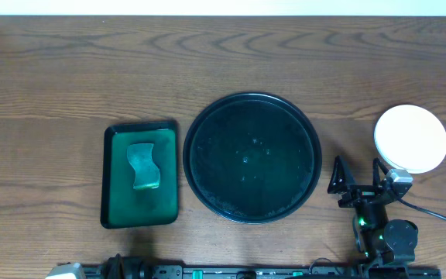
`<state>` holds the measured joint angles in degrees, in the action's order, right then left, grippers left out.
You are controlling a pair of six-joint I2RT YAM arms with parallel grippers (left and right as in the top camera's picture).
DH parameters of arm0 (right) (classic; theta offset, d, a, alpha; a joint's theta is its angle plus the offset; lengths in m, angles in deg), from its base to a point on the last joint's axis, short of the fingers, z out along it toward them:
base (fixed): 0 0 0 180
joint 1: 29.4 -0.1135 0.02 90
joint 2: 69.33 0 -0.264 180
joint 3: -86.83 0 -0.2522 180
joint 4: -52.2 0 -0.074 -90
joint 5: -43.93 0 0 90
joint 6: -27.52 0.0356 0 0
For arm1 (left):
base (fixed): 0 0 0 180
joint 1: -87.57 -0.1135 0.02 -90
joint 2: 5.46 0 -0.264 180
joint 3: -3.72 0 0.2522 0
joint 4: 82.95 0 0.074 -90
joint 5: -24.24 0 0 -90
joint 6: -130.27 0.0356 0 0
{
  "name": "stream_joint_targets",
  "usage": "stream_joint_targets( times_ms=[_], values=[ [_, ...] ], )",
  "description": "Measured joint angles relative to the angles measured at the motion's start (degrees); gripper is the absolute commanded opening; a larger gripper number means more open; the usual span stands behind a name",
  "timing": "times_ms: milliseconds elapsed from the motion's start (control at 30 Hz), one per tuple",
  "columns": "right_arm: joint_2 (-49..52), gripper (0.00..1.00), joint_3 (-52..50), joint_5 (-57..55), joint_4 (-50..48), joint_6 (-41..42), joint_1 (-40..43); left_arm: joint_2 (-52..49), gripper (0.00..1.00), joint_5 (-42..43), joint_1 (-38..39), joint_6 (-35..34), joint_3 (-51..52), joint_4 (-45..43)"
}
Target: Clean dirty plates on tray and stack at the side
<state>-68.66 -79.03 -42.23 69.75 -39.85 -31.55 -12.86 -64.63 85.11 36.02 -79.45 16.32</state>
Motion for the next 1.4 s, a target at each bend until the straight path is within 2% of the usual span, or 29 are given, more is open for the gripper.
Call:
stream_joint_targets(
  times_ms=[1167,1267,1400],
  values=[
    [0.0,0.99,0.0,0.0,0.0,0.0,0.0,0.0,0.85,-0.02,0.0,0.0,0.0,-0.5],
    [0.02,0.99,0.0,-0.02,-0.02,0.0,0.0,0.0,0.85,-0.02,0.0,-0.02,0.0,-5.6],
    [0.0,0.99,0.0,-0.02,0.0,0.0,0.0,0.0,0.85,0.04,0.0,-0.22,0.26,-19.67]
  ],
)
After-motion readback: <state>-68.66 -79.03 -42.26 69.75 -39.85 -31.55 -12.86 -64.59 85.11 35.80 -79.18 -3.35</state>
